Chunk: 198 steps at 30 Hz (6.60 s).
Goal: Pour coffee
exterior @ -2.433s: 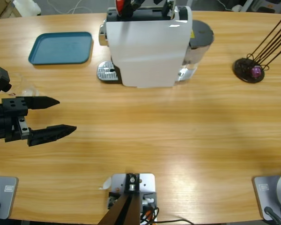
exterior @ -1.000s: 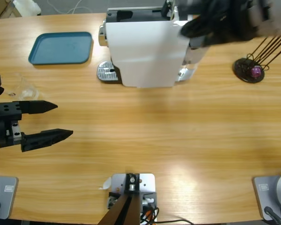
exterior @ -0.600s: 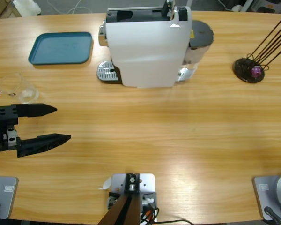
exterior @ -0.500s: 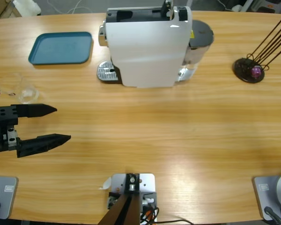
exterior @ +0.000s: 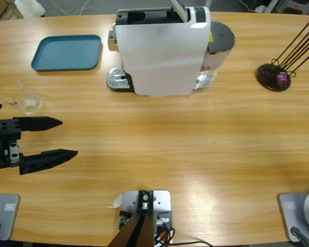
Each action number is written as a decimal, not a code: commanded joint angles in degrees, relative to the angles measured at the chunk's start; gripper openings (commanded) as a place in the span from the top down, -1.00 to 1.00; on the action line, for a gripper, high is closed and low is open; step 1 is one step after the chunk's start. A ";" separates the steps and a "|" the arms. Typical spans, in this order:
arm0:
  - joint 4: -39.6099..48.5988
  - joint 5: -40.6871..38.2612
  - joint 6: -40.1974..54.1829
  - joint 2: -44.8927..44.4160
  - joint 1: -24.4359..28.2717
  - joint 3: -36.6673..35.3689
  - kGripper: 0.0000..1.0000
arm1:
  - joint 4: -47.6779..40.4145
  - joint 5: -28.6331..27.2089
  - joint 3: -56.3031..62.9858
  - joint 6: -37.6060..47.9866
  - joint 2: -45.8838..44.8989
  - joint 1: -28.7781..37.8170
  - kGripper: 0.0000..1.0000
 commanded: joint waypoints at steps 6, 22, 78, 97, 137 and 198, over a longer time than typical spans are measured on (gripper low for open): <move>-0.05 -0.34 -0.97 -2.09 -0.19 3.42 -0.95 | 3.07 0.17 -1.20 -2.63 5.54 1.18 1.00; -0.61 -0.53 -1.16 -2.41 -0.17 3.13 -0.96 | 13.25 -8.62 -3.85 -13.49 -15.33 -4.39 1.00; -0.22 0.08 -1.76 -2.78 -0.13 4.77 -0.97 | -1.73 -6.65 0.74 3.81 15.26 3.94 1.00; -0.14 0.08 -1.67 -2.53 -0.17 4.72 -0.97 | -6.02 -3.17 10.39 6.67 24.82 2.29 1.00; 14.45 32.50 -14.43 16.01 26.46 -7.61 -1.00 | 12.90 4.52 9.76 -25.09 -3.15 0.39 -1.00; 8.69 28.91 -8.35 11.02 26.32 -7.68 -0.98 | 6.94 5.66 14.43 -23.26 0.93 0.39 -1.00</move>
